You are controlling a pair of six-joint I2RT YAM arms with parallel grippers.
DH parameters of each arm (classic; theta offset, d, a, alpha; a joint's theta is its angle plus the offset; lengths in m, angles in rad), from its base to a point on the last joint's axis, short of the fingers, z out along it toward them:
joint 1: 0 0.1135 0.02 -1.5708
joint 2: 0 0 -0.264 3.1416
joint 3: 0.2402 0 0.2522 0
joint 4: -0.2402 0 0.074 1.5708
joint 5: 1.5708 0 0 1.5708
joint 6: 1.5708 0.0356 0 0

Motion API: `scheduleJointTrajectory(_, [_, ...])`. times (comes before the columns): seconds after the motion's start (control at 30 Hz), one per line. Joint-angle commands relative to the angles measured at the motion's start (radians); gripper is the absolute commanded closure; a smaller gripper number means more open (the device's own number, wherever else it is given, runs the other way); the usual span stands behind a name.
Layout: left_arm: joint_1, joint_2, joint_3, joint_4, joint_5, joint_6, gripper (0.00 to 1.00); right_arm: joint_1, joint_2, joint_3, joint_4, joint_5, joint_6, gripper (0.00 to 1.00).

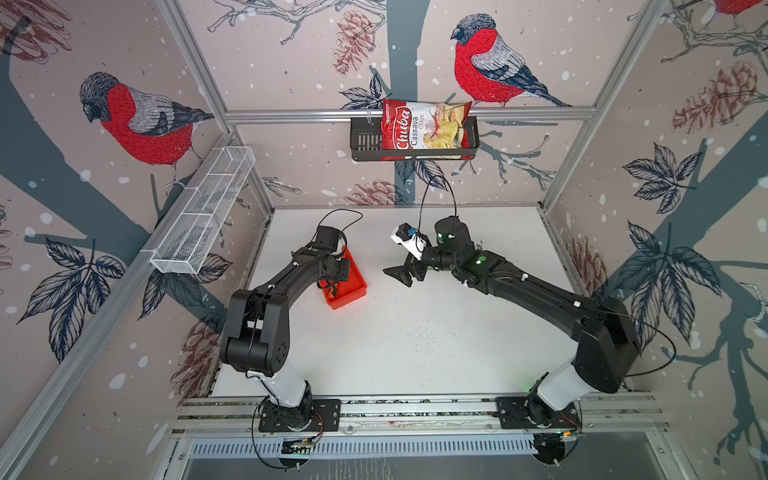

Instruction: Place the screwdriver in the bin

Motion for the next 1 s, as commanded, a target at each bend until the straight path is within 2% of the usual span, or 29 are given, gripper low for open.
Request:
scheduleJointTrajectory(0.0, [0.001, -0.053, -0.009, 0.056, 0.008, -0.027, 0.37, -0.006, -0.017, -0.006, 0.035, 0.002, 0.028, 0.01])
scheduleJointTrajectory(0.37, [0.0, -0.173, -0.028, 0.203, 0.03, -0.054, 0.17, -0.04, -0.066, -0.048, 0.089, 0.025, 0.084, 0.0])
scheduleJointTrajectory(0.53, [0.0, -0.235, -0.103, 0.383, 0.039, -0.036, 0.13, -0.085, -0.128, -0.148, 0.222, 0.093, 0.174, 0.0])
scheduleJointTrajectory(0.7, [0.0, -0.295, -0.21, 0.553, 0.018, -0.002, 0.02, -0.154, -0.187, -0.227, 0.276, 0.165, 0.204, 0.0])
scheduleJointTrajectory(0.87, [0.0, -0.353, -0.344, 0.768, 0.008, 0.073, 0.0, -0.241, -0.251, -0.326, 0.37, 0.281, 0.249, 0.0])
scheduleJointTrajectory(0.97, [0.0, -0.37, -0.409, 0.858, -0.047, 0.079, 0.01, -0.303, -0.295, -0.399, 0.429, 0.359, 0.277, 0.0])
